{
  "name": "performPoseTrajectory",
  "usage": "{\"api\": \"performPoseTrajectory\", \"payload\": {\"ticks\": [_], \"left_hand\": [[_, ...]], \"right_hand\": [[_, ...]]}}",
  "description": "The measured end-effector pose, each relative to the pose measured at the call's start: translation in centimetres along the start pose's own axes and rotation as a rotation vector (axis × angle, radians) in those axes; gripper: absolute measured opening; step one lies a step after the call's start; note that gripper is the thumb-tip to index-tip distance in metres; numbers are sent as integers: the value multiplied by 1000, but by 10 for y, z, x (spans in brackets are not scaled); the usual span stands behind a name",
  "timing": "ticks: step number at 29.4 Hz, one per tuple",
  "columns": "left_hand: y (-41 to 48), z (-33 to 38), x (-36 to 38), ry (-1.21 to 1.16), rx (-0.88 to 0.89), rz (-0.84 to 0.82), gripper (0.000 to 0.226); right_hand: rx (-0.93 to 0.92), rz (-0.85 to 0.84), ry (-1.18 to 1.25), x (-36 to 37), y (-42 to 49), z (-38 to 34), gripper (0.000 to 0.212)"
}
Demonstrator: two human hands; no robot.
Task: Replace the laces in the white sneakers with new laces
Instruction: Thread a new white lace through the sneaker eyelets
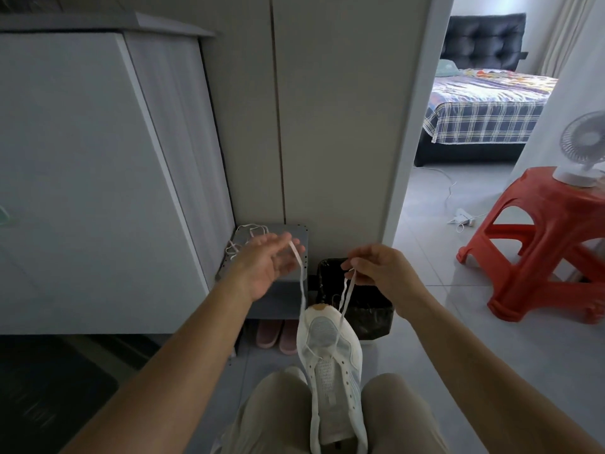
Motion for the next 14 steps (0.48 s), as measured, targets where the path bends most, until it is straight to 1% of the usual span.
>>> {"api": "performPoseTrajectory", "payload": {"ticks": [1,3,7,10,12,14], "left_hand": [[2,-7,2,1,-28,0,13],[8,-12,2,38,-35,53,16],[28,9,13,128,65,99,16],[42,24,31,275,120,57,15],[49,27,47,397,153,-4,16],[53,29,59,499,192,-46,18]], "right_hand": [[-11,8,3,0,4,-1,12],[-38,25,4,-1,11,-3,11],[-44,41,104,-4,23,-10,14],[-3,-25,140,7,33,-13,15],[35,-106,18,26,39,-12,8],[28,-128,-187,43,44,-13,8]]}}
Point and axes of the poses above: each hand's wrist, its own y-axis towards the middle knuckle, its own x-axis out of the palm, z = x × y, the point moved 6 cm from there along y, towards the middle knuckle, and after that the axes turned 8 degrees about x, right-handed, at the moved point
